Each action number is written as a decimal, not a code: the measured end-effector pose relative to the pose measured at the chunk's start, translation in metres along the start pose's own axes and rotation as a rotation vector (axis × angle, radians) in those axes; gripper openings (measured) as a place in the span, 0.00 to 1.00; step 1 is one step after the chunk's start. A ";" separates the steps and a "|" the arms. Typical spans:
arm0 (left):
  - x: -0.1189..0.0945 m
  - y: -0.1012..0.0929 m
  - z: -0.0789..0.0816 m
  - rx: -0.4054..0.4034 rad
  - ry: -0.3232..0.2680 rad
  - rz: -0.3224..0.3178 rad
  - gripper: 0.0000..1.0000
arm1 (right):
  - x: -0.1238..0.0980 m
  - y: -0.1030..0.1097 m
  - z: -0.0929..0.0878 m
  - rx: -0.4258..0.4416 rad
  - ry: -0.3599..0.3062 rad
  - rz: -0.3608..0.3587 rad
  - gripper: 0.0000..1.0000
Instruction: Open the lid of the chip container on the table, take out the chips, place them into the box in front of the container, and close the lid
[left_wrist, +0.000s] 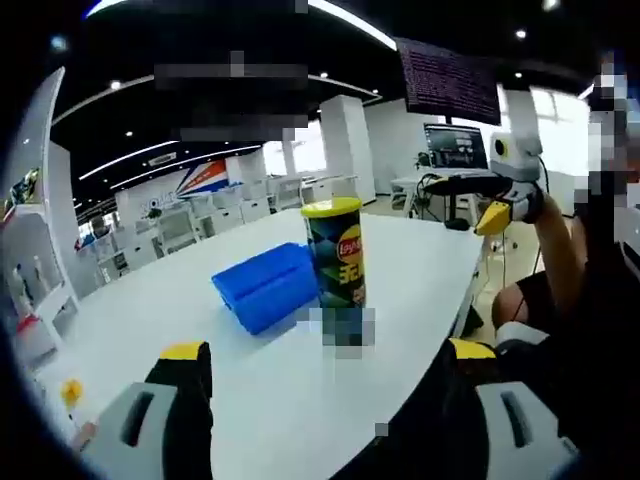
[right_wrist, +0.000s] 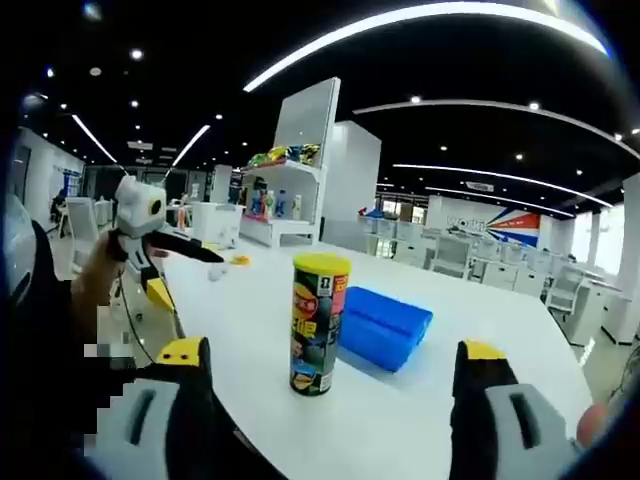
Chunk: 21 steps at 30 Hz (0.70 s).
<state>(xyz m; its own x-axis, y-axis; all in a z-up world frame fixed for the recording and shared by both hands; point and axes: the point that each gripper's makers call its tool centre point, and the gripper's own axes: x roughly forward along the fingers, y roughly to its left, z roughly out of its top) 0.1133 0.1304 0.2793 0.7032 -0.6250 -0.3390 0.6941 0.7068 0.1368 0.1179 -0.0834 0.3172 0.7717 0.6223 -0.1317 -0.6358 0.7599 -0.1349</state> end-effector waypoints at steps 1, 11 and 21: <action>0.001 -0.002 0.001 0.005 0.001 -0.007 0.95 | -0.001 0.000 0.001 0.002 -0.003 0.000 0.94; 0.005 -0.009 0.000 0.026 0.007 -0.030 0.95 | -0.002 -0.002 -0.004 -0.013 0.005 0.002 0.92; 0.007 -0.008 -0.003 0.065 0.020 -0.012 0.95 | -0.003 -0.002 -0.004 -0.039 0.007 -0.010 0.90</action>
<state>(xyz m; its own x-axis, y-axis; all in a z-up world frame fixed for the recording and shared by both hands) 0.1117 0.1216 0.2729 0.6920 -0.6262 -0.3593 0.7115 0.6757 0.1927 0.1168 -0.0875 0.3139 0.7777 0.6136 -0.1367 -0.6287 0.7579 -0.1740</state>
